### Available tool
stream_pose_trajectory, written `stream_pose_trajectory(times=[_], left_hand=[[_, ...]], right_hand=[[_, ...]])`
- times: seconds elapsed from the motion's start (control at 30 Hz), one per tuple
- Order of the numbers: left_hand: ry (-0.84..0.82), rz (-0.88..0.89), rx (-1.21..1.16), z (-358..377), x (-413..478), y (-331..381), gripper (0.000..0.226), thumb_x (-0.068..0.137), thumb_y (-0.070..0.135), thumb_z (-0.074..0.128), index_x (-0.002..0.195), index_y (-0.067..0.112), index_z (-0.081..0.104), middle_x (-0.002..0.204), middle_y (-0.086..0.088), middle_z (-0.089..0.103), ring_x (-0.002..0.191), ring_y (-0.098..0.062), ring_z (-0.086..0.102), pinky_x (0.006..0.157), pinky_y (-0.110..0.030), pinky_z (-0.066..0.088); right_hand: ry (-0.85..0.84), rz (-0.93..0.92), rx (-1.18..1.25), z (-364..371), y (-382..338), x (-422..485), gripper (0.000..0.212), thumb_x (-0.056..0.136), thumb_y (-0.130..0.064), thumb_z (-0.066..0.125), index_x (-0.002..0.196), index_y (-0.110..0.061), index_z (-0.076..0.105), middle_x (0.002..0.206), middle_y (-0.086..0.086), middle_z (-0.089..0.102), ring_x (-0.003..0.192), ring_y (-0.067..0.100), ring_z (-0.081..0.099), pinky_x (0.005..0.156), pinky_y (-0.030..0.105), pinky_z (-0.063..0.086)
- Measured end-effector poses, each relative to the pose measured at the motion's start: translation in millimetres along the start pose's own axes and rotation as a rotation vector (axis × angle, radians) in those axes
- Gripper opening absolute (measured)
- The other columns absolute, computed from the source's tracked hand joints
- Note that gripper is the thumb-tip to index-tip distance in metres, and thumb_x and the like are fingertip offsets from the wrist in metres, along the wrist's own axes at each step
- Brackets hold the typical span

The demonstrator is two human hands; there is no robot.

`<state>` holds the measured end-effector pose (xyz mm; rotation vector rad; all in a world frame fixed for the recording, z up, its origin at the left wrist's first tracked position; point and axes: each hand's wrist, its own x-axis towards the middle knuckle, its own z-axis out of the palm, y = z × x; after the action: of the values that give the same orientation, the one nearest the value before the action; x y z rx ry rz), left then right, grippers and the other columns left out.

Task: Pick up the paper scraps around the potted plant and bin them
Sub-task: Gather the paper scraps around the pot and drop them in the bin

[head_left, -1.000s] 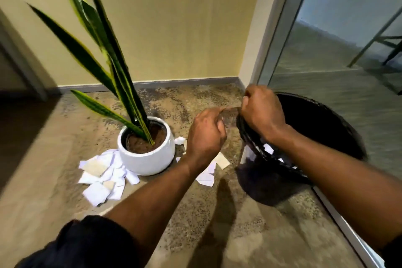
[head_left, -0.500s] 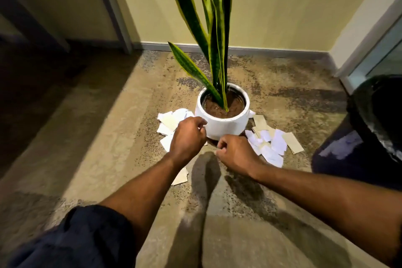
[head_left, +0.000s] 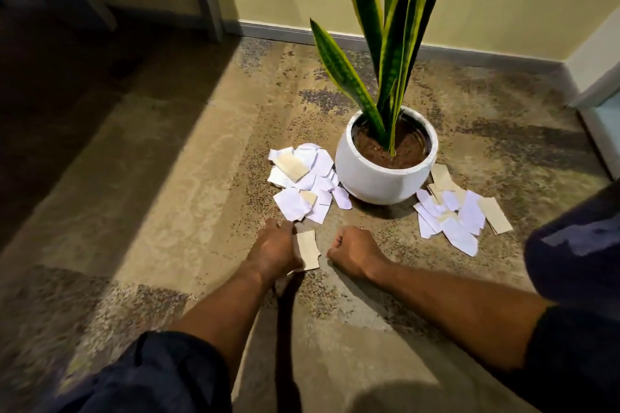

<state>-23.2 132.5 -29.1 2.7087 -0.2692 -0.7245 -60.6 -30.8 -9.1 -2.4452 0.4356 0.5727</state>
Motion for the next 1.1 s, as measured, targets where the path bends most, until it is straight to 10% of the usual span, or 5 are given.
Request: stream_pose_trajectory(times=[0.73,1.1], left_hand=[[-0.026,0.006,-0.127,14.9,16.1,-14.7,0.056,0.072,0.036,0.083,0.117,0.022,0.053,0.117,-0.002,0.046,0.110,-0.022,0.040,0.095,-0.042,0.044],[-0.143,0.136,-0.504,-27.9,16.6,29.0,0.024,0.075,0.001,0.079,0.073,0.012,0.058,0.073,-0.008,0.067,0.050,-0.002,0.060,0.045,-0.014,0.043]], right_hand=[[-0.163,0.050,0.223,30.1,-20.4,30.0,0.027,0.076,-0.008,0.070,0.102,-0.007,0.065,0.090,0.007,0.068,0.073,0.017,0.061,0.047,0.019,0.037],[-0.163,-0.116,0.142,-43.5,5.6,20.8,0.021,0.079,-0.019,0.073,0.099,-0.015,0.070,0.083,0.002,0.067,0.076,0.018,0.064,0.058,0.022,0.046]])
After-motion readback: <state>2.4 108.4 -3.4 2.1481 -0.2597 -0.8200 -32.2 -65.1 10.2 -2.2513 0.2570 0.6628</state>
